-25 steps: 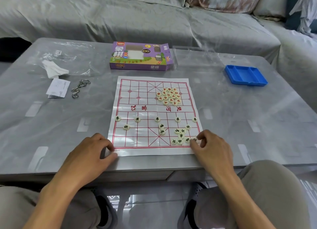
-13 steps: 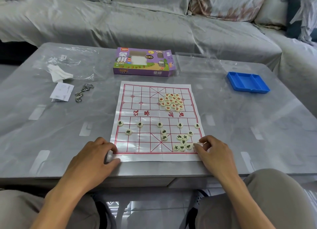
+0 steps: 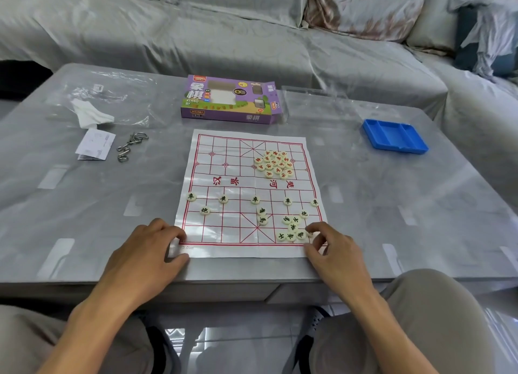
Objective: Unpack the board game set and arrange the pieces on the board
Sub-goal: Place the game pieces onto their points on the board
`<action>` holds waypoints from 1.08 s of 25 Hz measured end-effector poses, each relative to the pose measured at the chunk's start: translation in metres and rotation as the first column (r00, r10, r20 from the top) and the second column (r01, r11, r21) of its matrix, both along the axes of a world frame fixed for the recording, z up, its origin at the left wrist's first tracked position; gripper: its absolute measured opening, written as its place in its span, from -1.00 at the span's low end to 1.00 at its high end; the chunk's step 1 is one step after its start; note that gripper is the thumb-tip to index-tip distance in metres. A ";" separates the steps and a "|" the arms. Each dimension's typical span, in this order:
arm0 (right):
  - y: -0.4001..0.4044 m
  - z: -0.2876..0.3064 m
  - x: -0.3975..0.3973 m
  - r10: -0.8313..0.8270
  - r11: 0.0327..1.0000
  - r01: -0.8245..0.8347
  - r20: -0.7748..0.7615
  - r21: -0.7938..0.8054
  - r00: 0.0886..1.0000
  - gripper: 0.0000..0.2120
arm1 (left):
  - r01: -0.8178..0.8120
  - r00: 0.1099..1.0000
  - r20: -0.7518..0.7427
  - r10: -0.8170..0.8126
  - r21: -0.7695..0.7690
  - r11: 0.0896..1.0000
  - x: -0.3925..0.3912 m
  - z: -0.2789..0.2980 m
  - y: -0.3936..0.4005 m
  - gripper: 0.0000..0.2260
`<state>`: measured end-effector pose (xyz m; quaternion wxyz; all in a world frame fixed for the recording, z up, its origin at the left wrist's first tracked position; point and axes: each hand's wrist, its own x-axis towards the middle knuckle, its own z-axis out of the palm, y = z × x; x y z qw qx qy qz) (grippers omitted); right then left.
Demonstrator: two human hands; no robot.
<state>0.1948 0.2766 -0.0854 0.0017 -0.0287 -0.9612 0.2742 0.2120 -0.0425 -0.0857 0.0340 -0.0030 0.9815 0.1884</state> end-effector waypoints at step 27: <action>-0.052 -0.013 -0.049 0.341 0.936 -0.317 -0.165 0.156 0.925 -0.78 | -0.053 0.995 -0.086 0.059 0.067 0.996 -0.016 -0.007 0.012 -0.92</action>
